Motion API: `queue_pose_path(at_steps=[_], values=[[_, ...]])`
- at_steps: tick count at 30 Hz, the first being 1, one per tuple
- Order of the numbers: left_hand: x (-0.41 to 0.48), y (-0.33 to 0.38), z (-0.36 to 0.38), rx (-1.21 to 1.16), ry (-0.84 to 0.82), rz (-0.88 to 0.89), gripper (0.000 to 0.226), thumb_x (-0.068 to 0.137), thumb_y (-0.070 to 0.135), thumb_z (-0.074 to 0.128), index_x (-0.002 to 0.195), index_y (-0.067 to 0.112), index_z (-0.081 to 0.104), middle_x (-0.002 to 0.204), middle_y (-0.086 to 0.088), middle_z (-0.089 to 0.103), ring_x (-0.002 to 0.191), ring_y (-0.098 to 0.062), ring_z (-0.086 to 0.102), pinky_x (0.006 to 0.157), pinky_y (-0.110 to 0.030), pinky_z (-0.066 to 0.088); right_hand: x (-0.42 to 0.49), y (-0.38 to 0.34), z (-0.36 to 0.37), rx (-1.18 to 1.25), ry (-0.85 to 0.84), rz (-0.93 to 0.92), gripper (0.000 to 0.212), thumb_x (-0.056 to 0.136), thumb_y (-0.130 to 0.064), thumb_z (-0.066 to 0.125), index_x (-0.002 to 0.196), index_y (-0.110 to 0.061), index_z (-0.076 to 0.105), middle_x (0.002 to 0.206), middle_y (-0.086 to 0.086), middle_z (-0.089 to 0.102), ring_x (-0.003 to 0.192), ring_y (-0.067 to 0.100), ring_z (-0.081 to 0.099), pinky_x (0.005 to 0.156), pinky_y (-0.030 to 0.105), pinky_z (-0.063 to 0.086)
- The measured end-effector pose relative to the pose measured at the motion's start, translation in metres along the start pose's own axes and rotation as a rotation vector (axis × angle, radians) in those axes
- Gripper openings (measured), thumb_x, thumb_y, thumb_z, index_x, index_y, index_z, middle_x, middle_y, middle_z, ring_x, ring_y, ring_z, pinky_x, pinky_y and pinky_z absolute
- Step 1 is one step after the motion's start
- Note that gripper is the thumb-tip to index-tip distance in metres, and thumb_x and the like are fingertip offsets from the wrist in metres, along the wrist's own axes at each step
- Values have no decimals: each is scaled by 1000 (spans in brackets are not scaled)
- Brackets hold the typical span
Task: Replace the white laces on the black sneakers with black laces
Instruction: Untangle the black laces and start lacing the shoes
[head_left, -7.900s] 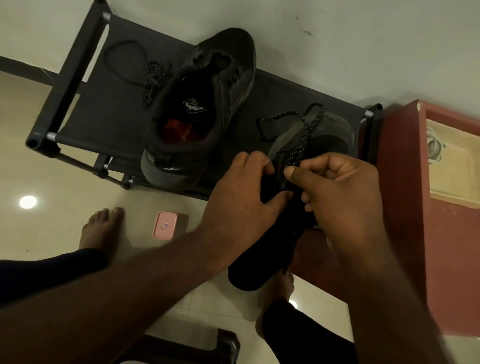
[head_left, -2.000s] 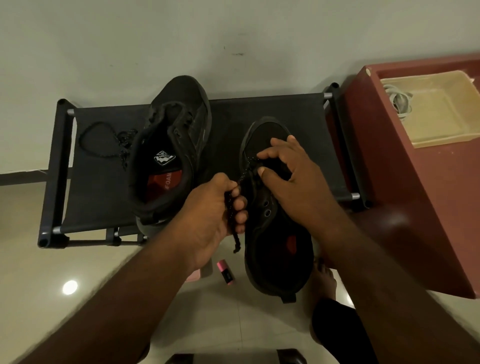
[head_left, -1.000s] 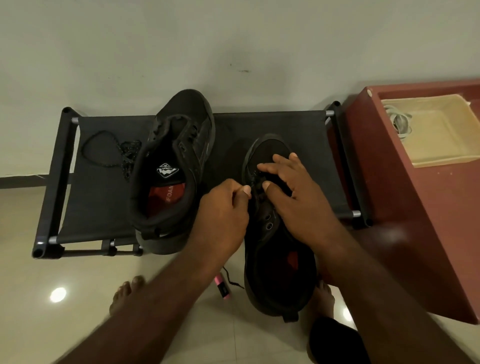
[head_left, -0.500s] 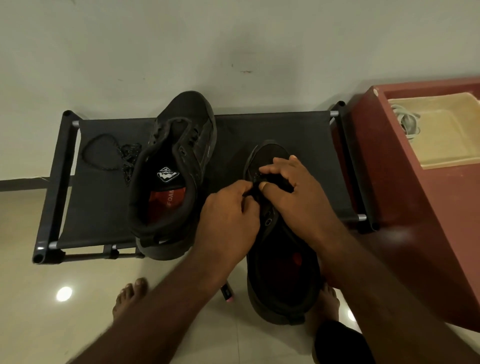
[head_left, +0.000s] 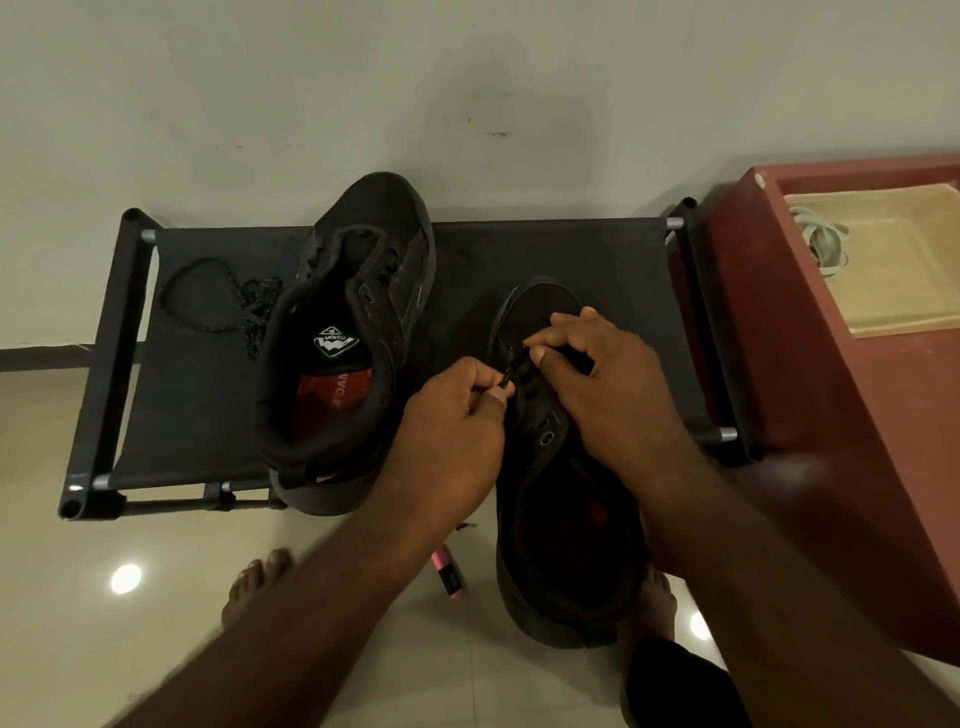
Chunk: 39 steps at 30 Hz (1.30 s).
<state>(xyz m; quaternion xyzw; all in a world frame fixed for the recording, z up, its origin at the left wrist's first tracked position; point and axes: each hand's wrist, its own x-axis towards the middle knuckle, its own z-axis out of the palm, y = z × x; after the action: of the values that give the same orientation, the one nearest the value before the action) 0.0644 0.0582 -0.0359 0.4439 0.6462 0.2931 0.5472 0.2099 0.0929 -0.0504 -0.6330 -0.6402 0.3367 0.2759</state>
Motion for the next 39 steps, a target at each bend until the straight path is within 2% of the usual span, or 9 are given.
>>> queue_pose_path(at_steps=[3, 8, 11, 17, 24, 26, 29, 33, 39], values=[[1, -2, -1, 94, 52, 45, 17, 100, 14, 50, 92, 22, 63, 73, 9, 60, 60, -1, 57, 56, -17, 51, 3, 0, 2, -60, 19, -45, 12, 95, -9, 64, 97, -13, 76, 88, -17, 58, 98, -15, 43, 111, 10, 20], [5, -1, 4, 118, 105, 26, 13, 99, 21, 52, 90, 20, 62, 70, 2, 61, 59, -8, 57, 59, -31, 54, 7, 6, 4, -74, 42, -42, 12, 96, -10, 63, 95, -13, 74, 91, -15, 62, 96, -10, 47, 118, 23, 27], [4, -1, 10, 206, 143, 110, 14, 100, 32, 52, 99, 20, 58, 76, 3, 65, 64, -6, 62, 57, -22, 53, 8, 7, 6, -70, 46, -46, 12, 96, -11, 63, 94, -14, 74, 92, -12, 66, 100, 0, 57, 118, 25, 28], [5, -6, 4, 377, 144, 150, 20, 102, 28, 47, 87, 17, 54, 66, 2, 55, 53, -7, 50, 50, -22, 42, 13, 12, 10, -110, 30, -22, 13, 95, -17, 63, 92, -22, 74, 99, -10, 72, 113, 8, 61, 113, 27, 34], [1, 1, -1, -54, -39, -102, 25, 103, 24, 47, 88, 10, 62, 49, 8, 43, 43, -4, 40, 53, -25, 43, 16, 20, 13, -108, 9, -8, 13, 94, -22, 62, 88, -30, 70, 102, -11, 70, 122, 13, 58, 110, 42, 42], [1, -1, -3, -3, -44, -75, 25, 102, 25, 47, 88, 12, 63, 52, 5, 45, 43, -4, 41, 49, -23, 45, 16, 20, 12, -109, 6, -16, 14, 94, -22, 62, 87, -32, 69, 102, -13, 70, 123, 12, 56, 110, 42, 41], [0, -5, -3, 152, 34, 64, 20, 100, 28, 51, 87, 19, 62, 62, 4, 57, 55, -9, 55, 65, -39, 59, 15, 17, 9, -84, 4, -12, 15, 96, -21, 62, 89, -32, 69, 103, -16, 67, 124, 10, 54, 113, 37, 37], [3, -3, -1, 142, 100, 108, 13, 95, 31, 62, 105, 22, 61, 74, -1, 65, 65, -13, 65, 60, -41, 59, 14, 17, 9, -74, -3, -25, 13, 96, -22, 62, 93, -30, 71, 104, -17, 65, 127, 11, 51, 113, 36, 36], [14, 1, 6, 180, 185, 199, 8, 93, 27, 64, 93, 19, 66, 70, 0, 64, 60, -15, 64, 54, -39, 57, 16, 21, 10, -79, -25, -32, 13, 96, -23, 63, 97, -31, 72, 108, -14, 67, 128, 15, 51, 113, 39, 36]])
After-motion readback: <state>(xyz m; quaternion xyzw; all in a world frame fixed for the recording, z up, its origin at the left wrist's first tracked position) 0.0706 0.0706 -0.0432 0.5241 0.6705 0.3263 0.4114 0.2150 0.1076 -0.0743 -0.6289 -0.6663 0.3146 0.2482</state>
